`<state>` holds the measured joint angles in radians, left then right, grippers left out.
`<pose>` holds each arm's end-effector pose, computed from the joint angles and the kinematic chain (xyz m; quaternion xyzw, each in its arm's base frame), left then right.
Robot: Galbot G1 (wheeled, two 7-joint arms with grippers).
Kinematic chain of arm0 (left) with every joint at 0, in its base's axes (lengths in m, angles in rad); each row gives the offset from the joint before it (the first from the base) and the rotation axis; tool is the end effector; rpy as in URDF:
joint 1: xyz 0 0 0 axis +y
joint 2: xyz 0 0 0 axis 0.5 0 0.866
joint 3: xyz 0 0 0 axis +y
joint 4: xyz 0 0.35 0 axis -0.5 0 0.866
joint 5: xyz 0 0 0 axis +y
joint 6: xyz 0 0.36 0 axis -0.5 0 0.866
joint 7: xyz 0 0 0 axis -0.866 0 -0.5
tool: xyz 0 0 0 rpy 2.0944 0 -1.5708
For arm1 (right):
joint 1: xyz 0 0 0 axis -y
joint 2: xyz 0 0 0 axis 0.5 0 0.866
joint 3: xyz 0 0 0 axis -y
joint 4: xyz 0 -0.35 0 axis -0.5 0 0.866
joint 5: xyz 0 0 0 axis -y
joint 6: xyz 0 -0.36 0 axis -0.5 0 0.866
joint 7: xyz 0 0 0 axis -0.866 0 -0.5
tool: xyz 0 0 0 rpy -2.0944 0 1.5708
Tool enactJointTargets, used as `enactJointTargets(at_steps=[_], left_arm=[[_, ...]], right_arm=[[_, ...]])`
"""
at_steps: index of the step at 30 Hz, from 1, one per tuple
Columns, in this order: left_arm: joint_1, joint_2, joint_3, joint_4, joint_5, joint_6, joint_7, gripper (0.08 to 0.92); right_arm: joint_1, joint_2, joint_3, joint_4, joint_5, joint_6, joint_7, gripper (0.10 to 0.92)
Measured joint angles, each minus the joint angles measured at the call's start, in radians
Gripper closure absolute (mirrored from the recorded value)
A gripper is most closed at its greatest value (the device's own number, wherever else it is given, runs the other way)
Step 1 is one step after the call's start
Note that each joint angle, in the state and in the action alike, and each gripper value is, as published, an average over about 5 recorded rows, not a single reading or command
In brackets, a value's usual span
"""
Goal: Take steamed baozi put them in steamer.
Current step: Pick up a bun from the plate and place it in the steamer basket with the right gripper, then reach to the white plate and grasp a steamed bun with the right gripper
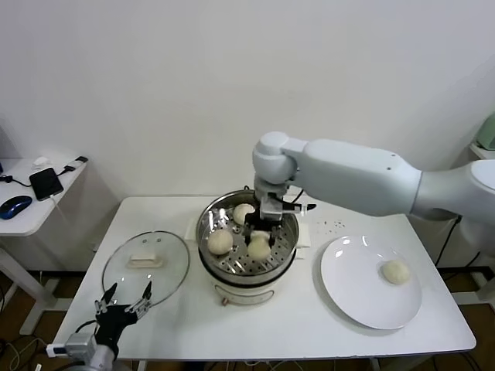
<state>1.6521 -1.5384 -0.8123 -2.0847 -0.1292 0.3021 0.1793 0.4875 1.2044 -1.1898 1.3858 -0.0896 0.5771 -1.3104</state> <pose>0.1505 0.0948 -0.3108 0.0307 -0.9824 0.0083 0.1842 0.5119 0.1779 -0.0688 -0.7126 0.0168 -0.7002 0.0402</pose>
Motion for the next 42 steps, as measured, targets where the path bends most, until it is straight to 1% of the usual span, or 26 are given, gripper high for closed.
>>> enactJointTargets(at_steps=[6,14,17,23,25,27,32,37,42], left_arm=[[-0.004,0.0,0.0,0.003,-0.006,0.001,0.0,0.177],[-0.012,0.0,0.002,0.013,-0.009,0.005,0.0,0.177],[-0.013,0.0,0.002,0.015,-0.009,0.005,0.001,0.177],[-0.013,0.001,0.002,0.019,-0.009,0.006,0.001,0.177],[-0.014,0.001,0.002,0.02,-0.009,0.006,0.001,0.177],[-0.014,0.002,0.003,0.021,-0.009,0.007,0.002,0.177],[-0.014,0.006,0.003,0.018,-0.01,0.008,0.004,0.177],[-0.013,0.013,0.005,0.008,-0.022,0.016,0.014,0.177],[-0.007,0.021,0.009,0.002,-0.041,0.02,0.022,0.177]], right_arm=[[-0.04,0.042,0.001,-0.008,-0.076,0.049,0.024,0.465],[-0.068,0.06,-0.003,-0.007,-0.122,0.074,0.041,0.464],[-0.069,0.062,-0.003,-0.005,-0.129,0.073,0.043,0.426],[-0.056,0.056,0.008,0.009,-0.109,0.031,0.025,0.265],[-0.045,0.048,0.016,0.013,-0.09,0.002,0.009,0.224],[-0.033,0.038,0.026,0.016,-0.066,-0.033,-0.009,0.208],[0.005,-0.018,0.064,0.027,0.007,-0.154,-0.054,0.203],[0.029,-0.12,0.119,0.041,0.086,-0.347,-0.088,0.202],[0.023,-0.263,0.187,0.056,0.132,-0.558,-0.115,0.203]])
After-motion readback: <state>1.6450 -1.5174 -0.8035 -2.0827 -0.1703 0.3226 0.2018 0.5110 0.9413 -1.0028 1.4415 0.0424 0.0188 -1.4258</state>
